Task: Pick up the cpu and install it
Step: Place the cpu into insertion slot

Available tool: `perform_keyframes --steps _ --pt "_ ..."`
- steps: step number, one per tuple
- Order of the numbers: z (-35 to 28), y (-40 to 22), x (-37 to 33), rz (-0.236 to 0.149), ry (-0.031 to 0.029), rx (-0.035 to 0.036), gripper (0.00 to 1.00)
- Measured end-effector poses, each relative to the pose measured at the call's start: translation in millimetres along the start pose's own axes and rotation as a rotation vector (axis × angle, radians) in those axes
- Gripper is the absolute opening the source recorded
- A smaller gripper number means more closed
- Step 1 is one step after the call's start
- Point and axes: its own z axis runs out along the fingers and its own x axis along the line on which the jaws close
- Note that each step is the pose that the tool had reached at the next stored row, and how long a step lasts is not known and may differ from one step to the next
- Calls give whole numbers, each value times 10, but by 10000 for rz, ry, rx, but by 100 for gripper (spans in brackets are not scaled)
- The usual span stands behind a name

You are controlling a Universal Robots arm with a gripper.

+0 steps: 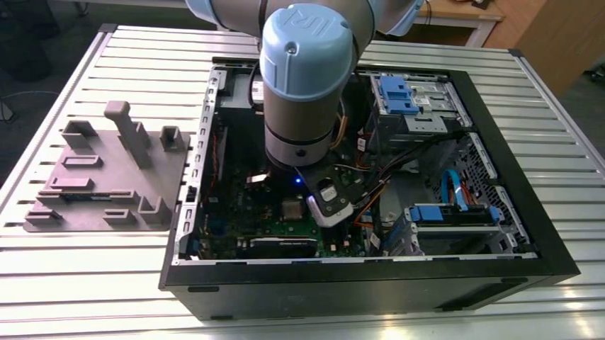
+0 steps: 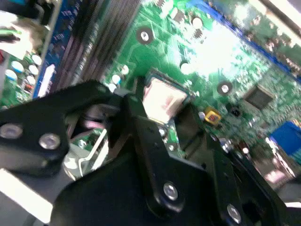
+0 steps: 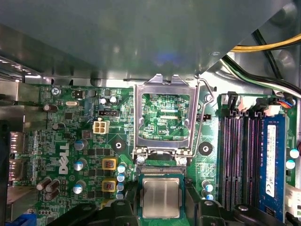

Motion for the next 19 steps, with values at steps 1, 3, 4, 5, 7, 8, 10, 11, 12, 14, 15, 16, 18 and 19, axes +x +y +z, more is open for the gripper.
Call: perform_keyframes --steps 1,3,4,5,7,8,10,11,12,14,15,16,18,19 --pt "0 0 0 0 4 0 54" --pt "-2 -1 1 1 5 2 54" --pt "-2 -1 2 2 5 1 54" --pt "-2 0 2 2 6 1 54" --pt "-18 1 1 3 1 -9 54" --pt "-28 1 1 4 4 -7 54" --pt "-43 1 2 4 6 2 54" --pt "-42 1 1 3 5 0 54" --pt "-41 1 1 3 4 -2 54" --pt "-38 1 1 3 6 1 54" --pt "-34 1 1 2 6 0 54" --pt "-31 0 1 3 6 2 54" --pt "-31 -1 0 1 7 7 47" --pt "-31 0 0 1 8 6 47"
